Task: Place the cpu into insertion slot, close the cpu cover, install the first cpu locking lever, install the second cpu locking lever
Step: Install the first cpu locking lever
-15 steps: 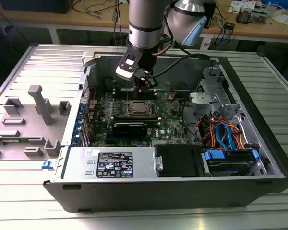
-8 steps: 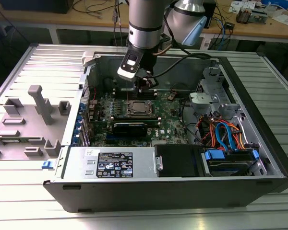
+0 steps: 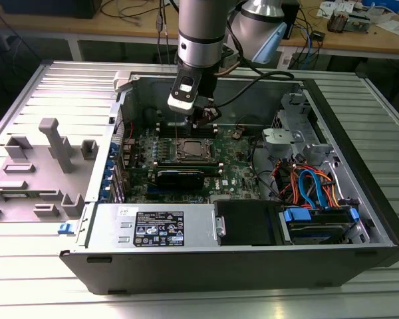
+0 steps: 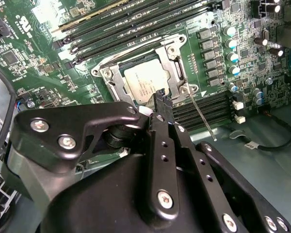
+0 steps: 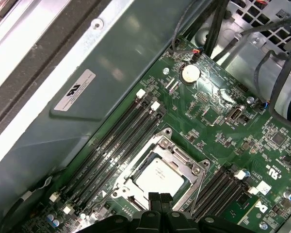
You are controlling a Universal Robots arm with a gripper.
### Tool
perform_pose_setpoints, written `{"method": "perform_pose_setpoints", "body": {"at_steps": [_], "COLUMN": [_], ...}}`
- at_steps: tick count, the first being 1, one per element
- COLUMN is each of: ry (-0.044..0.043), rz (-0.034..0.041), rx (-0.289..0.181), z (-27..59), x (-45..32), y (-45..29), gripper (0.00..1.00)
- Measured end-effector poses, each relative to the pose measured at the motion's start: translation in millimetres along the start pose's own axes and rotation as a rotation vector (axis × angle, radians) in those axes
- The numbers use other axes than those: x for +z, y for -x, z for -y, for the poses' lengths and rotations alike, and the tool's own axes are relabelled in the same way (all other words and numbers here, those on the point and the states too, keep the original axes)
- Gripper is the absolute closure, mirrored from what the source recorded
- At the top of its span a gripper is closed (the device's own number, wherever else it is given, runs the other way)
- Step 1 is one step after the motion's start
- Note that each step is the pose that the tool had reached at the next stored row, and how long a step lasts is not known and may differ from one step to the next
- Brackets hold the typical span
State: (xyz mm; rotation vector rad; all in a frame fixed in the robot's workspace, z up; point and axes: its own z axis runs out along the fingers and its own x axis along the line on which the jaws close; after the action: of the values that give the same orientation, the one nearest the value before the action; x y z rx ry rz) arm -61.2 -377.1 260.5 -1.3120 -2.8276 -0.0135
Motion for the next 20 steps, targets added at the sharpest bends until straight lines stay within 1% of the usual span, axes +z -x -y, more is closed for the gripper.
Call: {"method": "perform_pose_setpoints", "body": {"at_steps": [13, 15, 16, 20], "ry": [-0.0002, -0.0019, -0.0028, -0.0048], "rz": [0.0001, 0.0006, 0.0007, 0.0009], "rx": [-0.004, -0.058, -0.091, -0.169], "z": [0.1, 0.2, 0.2, 0.2], "x": [0.0, 0.2, 0.5, 0.8], "y": [-0.1, -0.2, -0.2, -0.1], "gripper": [0.89, 0.89, 0.89, 0.89]}}
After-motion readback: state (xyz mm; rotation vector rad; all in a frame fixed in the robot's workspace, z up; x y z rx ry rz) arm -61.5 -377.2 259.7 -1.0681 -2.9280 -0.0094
